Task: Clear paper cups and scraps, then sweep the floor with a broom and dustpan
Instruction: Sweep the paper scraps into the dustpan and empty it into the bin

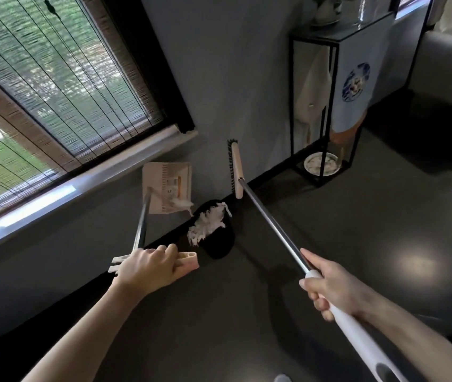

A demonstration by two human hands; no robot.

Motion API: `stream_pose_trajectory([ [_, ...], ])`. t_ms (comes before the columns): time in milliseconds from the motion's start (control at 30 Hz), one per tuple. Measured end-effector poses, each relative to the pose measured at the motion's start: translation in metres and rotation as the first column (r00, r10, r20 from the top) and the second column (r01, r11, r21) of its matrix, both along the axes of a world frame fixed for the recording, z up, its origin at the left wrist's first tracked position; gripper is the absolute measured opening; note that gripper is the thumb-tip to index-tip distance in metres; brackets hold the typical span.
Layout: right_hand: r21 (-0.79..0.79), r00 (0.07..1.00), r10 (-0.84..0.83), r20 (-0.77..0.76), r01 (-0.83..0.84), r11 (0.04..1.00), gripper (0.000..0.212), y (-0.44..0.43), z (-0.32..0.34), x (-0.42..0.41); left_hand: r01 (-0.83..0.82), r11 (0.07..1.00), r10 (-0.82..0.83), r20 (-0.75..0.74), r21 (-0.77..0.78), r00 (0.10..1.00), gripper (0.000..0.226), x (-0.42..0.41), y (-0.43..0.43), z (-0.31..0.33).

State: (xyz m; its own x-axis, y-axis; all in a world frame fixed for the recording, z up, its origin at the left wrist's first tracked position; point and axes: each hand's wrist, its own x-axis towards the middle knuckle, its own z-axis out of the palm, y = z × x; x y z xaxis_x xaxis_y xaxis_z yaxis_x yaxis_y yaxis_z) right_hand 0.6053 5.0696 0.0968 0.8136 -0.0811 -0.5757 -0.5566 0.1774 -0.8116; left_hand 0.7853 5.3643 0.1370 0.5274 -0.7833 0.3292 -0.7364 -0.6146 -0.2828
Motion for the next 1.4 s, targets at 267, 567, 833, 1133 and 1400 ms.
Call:
stream_pose_trajectory([
  [267, 0.036, 0.999, -0.012, -0.037, 0.013, 0.999, 0.077, 0.011, -0.015, -0.001, 0.038, 0.960, -0.019, -0.070, 0.276, 0.997, 0.060, -0.023, -0.035, -0.077],
  [567, 0.093, 0.996, -0.003, -0.086, 0.011, 0.996, 0.078, 0.013, -0.024, -0.009, 0.173, 0.960, -0.179, 0.006, 0.219, 0.984, 0.075, -0.009, -0.018, -0.039],
  [833, 0.107, 0.999, 0.027, -0.028, -0.024, 0.994, 0.079, 0.014, -0.007, -0.002, 0.165, 0.958, -0.178, 0.036, 0.232, 0.983, 0.071, -0.020, -0.007, -0.003],
  [1133, 0.119, 0.999, 0.030, -0.028, -0.026, 0.993, 0.078, 0.022, -0.014, -0.020, 0.118, 0.922, -0.112, -0.036, 0.370, 0.993, 0.067, -0.056, -0.040, -0.081],
  [1400, 0.140, 0.993, -0.001, -0.114, 0.018, 0.990, 0.077, 0.023, -0.026, -0.035, 0.189, 0.879, -0.113, -0.195, 0.437, 0.974, 0.066, -0.056, -0.032, -0.080],
])
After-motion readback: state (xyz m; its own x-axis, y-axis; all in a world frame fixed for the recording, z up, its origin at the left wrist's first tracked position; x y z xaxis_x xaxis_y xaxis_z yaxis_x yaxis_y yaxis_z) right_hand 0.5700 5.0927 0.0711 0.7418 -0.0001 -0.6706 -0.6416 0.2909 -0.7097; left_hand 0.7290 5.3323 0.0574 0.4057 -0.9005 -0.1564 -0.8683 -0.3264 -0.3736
